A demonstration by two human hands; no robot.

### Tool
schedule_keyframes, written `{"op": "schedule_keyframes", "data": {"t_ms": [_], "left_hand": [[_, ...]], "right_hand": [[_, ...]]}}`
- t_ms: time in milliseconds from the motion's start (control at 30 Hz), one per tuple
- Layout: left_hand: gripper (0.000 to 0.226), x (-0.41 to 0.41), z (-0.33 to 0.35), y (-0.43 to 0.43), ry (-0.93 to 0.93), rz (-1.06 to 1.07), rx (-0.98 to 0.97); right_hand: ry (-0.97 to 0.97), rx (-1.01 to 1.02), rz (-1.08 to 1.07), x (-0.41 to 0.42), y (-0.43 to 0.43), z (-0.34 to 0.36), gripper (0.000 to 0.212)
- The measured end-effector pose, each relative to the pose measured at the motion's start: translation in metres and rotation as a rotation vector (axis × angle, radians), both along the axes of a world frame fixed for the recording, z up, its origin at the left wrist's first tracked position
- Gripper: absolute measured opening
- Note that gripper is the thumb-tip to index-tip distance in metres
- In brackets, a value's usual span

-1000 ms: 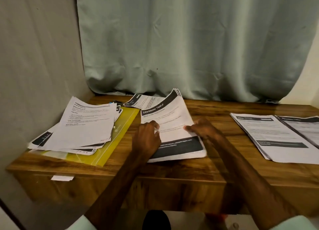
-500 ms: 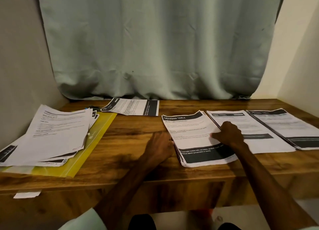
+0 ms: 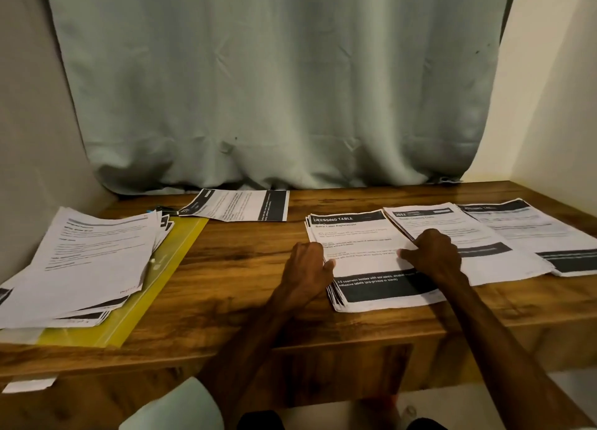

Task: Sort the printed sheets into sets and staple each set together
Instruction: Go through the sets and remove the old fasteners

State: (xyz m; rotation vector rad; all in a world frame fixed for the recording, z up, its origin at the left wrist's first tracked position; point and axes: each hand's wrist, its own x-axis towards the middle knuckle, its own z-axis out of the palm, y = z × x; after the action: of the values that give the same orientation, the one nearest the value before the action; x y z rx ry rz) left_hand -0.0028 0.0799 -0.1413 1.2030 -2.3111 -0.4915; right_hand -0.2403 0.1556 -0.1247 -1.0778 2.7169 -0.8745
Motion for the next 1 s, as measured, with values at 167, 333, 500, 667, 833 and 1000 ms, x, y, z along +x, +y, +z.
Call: {"op": "schedule_keyframes", "data": {"t_ms": [167,333,500,667,833,1000], "left_hand": [[0.041,-0.005,-0.006,-0.002,0.028,0.006,0.014],[0.043,0.002,-0.005,-0.003,0.052,0.022,-0.007],[0.038,0.023,0.001,-0.011,0.006,0.091,-0.032],[0.029,0.052,0.007,-0.017,0.004,0.13,0.002],[0.012,0.108,0.02,-0.031,0.005,0.227,-0.082],[0.024,0.18,0.03,-0.05,-0.119,0.369,-0.147]], "right_hand": [[-0.001,0.009,0.012,-0.005,-0.002,-0.001,0.051],[0.182,0.094,0.018,0.021,-0.002,0.0,0.051],[0.475,0.129,0.085,0.08,-0.01,0.006,0.046],[0.346,-0.049,0.322,0.157,-0.033,0.014,0.033],[0.284,-0.108,0.554,0.231,-0.063,0.015,0.005],[0.178,-0.107,0.729,0.303,-0.089,0.013,0.007]]}}
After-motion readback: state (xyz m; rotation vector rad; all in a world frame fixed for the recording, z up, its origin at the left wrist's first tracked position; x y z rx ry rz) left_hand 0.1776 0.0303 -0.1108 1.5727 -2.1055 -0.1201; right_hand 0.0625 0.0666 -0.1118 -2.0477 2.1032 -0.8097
